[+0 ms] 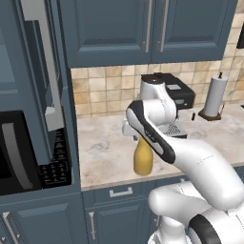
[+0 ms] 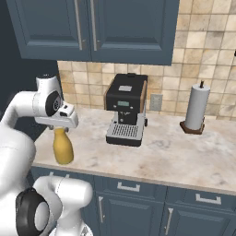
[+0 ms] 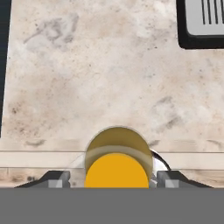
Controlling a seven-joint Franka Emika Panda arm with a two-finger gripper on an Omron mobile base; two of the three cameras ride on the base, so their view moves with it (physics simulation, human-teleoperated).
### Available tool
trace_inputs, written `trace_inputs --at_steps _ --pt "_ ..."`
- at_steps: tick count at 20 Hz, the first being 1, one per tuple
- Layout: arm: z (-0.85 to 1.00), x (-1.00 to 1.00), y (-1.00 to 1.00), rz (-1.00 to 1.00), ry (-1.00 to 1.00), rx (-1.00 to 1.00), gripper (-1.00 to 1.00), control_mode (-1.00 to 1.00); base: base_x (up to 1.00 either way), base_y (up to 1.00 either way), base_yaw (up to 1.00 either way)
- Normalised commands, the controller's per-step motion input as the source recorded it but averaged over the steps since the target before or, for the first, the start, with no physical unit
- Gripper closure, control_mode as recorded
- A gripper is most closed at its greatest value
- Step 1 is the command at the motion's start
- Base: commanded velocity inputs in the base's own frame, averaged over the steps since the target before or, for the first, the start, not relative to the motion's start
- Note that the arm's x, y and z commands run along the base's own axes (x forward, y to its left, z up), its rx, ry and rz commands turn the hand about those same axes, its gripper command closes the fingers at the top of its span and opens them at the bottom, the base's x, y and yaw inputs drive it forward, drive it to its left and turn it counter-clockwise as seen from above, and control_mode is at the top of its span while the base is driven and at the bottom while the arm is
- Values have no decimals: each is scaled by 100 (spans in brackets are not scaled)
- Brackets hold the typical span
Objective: There is a tray on the dining counter. Grab the cup, mug, and pitcher and place them on the tray. The pitcher may be placed next to the tray if it cannot fit the tray.
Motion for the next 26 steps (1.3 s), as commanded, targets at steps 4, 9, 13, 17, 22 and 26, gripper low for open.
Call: trace_inputs --at_steps 4,9,13,17,22,26 --pt "38 -62 -22 -1 0 0 100 -100 0 0 0" --pt "36 -50 -33 0 0 0 100 -100 0 0 0" --pt "36 -54 -33 0 0 0 100 -100 0 0 0" --pt "29 -47 -15 0 0 0 100 -100 0 0 0" --pt "28 -32 -6 0 0 0 100 -100 0 0 0" --pt "21 -20 -9 0 0 0 100 -100 0 0 0"
